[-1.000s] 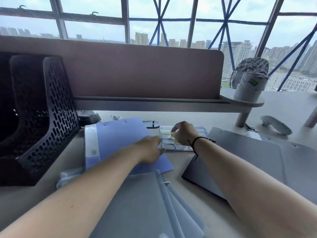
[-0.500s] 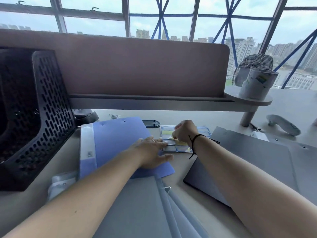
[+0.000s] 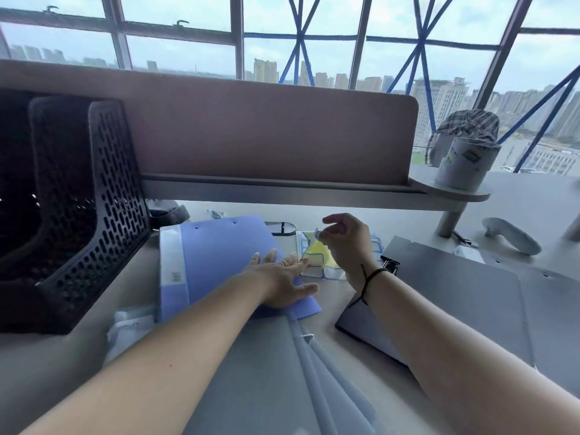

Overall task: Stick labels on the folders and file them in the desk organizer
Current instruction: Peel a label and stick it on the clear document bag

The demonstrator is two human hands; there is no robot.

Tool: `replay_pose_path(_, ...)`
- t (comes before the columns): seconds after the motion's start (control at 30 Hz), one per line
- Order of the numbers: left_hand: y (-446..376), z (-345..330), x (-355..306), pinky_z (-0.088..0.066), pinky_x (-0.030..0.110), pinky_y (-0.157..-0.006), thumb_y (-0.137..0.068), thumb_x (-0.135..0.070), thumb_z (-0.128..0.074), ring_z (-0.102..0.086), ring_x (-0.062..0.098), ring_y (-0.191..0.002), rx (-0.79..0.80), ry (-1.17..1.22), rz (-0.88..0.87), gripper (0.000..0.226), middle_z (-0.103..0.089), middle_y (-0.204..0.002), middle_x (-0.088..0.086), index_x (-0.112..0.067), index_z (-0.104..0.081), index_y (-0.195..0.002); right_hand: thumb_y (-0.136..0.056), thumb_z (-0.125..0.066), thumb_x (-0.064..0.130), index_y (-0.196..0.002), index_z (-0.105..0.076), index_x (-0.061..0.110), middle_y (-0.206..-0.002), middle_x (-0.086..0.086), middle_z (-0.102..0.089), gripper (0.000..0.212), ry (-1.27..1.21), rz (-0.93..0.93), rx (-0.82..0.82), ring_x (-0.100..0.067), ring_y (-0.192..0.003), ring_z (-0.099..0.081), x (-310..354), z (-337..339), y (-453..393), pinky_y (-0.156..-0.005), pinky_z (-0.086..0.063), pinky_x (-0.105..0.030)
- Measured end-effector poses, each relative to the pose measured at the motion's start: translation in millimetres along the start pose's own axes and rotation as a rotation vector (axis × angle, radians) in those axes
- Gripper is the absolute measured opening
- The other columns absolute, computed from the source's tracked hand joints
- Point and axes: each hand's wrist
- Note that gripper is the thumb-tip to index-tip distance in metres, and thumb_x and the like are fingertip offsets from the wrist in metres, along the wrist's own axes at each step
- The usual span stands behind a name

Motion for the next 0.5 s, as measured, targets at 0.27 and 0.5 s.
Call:
replay_pose_path(0.27,8.8,-0.9,-8.3,0.009,0.058,-0.119,-0.089,-0.079,-0.02,0.012,0.032,-0.152,-0.014,0.049,0.021,0.076,0.006,-0.167,-0.001,-0.045,0.002,-0.154,-0.081,-0.073,0.0,-0.094,-0.066,0.017,-0.073,-0.001,-0.065,0.023,-0.016,0.027,0.012,-0.012,-0.058,-0.055,29.4,8.6,24.0,-0.047,-0.04,-0.019)
replay_pose_path(0.5,19.1,0.3,-2.5,-0.004,0.057,-0.12,-0.092,-0.07,-0.036,-0.006,0.029,-0.152,-0.09,0.159,-0.005,0.072,-0.012,-0.166,-0.004,-0.044,-0.009,-0.154,-0.08,-0.072,0.003,-0.105,-0.066,0.012,-0.08,-0.004,-0.065,0.027,0.115,-0.054,-0.046,-0.011,-0.054,-0.051,28.8,19.1,31.0,-0.046,-0.037,-0.022)
Point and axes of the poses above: each hand's wrist, its own y-axis away from the middle knuckle, its own z-axis out of the back of the hand, x = y × z
